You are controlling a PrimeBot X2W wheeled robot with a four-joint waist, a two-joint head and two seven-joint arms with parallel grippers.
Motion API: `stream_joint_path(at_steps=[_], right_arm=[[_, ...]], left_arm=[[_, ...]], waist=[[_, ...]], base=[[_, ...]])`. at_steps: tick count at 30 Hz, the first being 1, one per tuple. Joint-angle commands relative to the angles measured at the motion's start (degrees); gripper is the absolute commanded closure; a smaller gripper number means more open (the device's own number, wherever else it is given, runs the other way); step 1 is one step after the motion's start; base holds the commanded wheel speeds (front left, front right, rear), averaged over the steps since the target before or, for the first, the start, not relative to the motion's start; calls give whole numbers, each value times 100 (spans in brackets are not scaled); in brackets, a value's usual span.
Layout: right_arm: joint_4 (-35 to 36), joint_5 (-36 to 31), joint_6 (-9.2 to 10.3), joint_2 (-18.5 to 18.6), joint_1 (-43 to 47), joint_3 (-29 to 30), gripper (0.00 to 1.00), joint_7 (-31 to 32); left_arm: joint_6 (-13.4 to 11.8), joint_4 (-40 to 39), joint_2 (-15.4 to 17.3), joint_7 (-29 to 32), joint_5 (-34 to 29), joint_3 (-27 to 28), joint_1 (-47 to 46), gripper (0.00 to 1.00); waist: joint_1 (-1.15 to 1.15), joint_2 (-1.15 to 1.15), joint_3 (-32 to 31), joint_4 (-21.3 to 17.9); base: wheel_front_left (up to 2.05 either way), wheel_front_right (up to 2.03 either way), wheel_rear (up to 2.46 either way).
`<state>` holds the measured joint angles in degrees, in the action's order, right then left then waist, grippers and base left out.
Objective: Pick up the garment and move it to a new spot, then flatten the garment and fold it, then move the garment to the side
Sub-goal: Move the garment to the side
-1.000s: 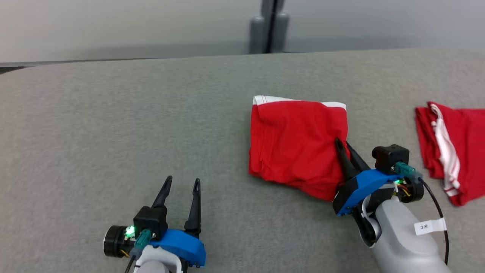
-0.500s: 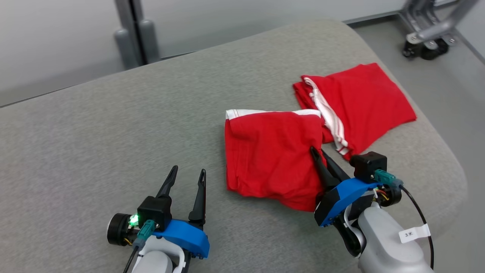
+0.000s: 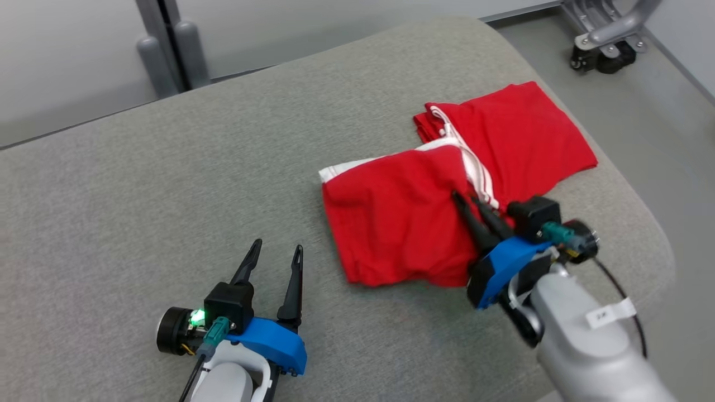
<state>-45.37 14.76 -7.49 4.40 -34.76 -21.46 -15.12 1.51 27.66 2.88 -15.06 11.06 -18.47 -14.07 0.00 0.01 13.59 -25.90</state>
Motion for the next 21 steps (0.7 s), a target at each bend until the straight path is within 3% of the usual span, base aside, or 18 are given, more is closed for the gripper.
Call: stream_joint_path(at_steps=[1, 8, 18, 19, 21], right_arm=[[-105, -112, 0, 186, -195, 36, 100, -3], [-629, -526, 0, 852, -861, 378, 100, -3], [-1773, -1491, 1, 1987, -1500, 1718, 100, -4], [-1802, -1607, 0, 2054, -1518, 1868, 84, -4], [-1892, -1779, 1, 2152, -1518, 2288, 0, -4]], left_arm=[[9, 22, 4, -13, -57, 31, -106, 0], [29, 17, 3, -14, -129, 46, -163, 0], [36, -65, 1, -13, -158, 14, -228, 0], [26, -65, 1, -13, -159, 28, -228, 0], [16, -69, 1, -13, -164, 36, -229, 0]], waist=[[0, -1, 105, 174], [0, -1, 276, 651], [0, -1, 521, 1415], [0, -1, 533, 1466], [0, -1, 555, 1548]], base=[[0, 0, 0], [0, 0, 0], [0, 0, 0], [0, 0, 0], [0, 0, 0]])
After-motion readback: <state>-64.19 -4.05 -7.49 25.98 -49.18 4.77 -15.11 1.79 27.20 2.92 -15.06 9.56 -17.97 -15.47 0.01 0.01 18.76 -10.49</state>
